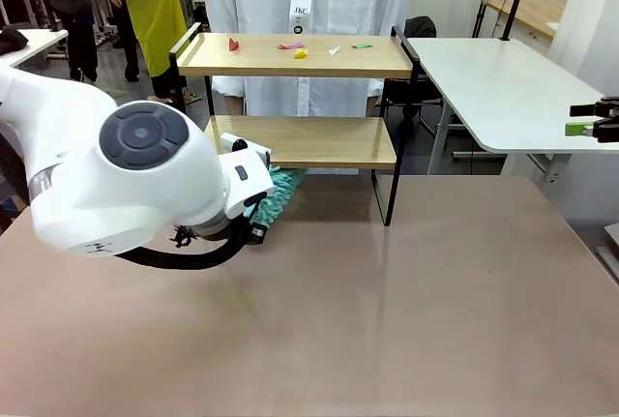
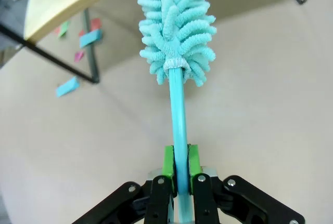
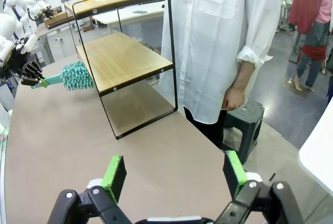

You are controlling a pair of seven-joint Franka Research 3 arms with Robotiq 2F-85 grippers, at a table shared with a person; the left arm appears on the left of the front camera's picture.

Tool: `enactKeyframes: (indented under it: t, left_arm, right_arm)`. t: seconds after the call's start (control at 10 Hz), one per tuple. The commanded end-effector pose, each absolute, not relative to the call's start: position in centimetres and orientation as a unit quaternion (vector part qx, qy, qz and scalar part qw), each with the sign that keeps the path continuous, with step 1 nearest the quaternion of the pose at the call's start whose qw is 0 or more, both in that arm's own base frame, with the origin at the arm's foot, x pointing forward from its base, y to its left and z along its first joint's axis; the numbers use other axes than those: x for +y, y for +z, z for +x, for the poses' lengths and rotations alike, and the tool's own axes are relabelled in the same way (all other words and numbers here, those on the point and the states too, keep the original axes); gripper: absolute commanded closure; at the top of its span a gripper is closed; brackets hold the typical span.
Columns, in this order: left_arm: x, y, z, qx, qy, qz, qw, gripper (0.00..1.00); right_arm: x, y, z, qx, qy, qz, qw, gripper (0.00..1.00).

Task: Clean the shelf.
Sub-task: Clean the specific section of the Shelf indicated by the human with the Duster.

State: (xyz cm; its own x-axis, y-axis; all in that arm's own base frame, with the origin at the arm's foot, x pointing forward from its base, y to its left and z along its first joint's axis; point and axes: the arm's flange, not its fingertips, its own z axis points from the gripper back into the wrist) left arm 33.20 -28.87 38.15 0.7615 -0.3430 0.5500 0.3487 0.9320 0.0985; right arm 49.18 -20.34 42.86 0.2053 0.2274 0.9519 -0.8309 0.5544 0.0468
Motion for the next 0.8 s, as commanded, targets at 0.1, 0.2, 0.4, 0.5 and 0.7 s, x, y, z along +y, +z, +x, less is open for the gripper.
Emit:
enactKeyframes:
  t: [0.1, 0.2, 0.4, 0.5, 0.7]
  left_arm:
    - [-22.8, 39.1, 29.9, -0.252, -0.258, -0.065, 0.931, 0.87]
    - [-22.2, 39.5, 30.0, -0.243, -0.273, -0.052, 0.929, 0.87]
    - [-20.4, 40.2, 30.0, -0.234, -0.348, -0.064, 0.906, 0.87]
    - [-19.4, 40.6, 30.1, -0.226, -0.374, -0.081, 0.896, 0.87]
    - [-18.0, 41.5, 29.8, -0.235, -0.422, -0.114, 0.868, 0.87]
  right_arm:
    - [-20.2, 43.1, 49.2, -0.513, 0.370, 0.293, 0.717, 0.00]
    - [-20.2, 43.1, 49.2, -0.513, 0.370, 0.293, 0.717, 0.00]
    - [-20.2, 43.1, 49.2, -0.513, 0.370, 0.293, 0.717, 0.00]
    - [-20.2, 43.1, 49.2, -0.513, 0.370, 0.293, 0.717, 0.00]
    - [-20.2, 43.1, 49.2, -0.513, 0.370, 0.293, 0.717, 0.00]
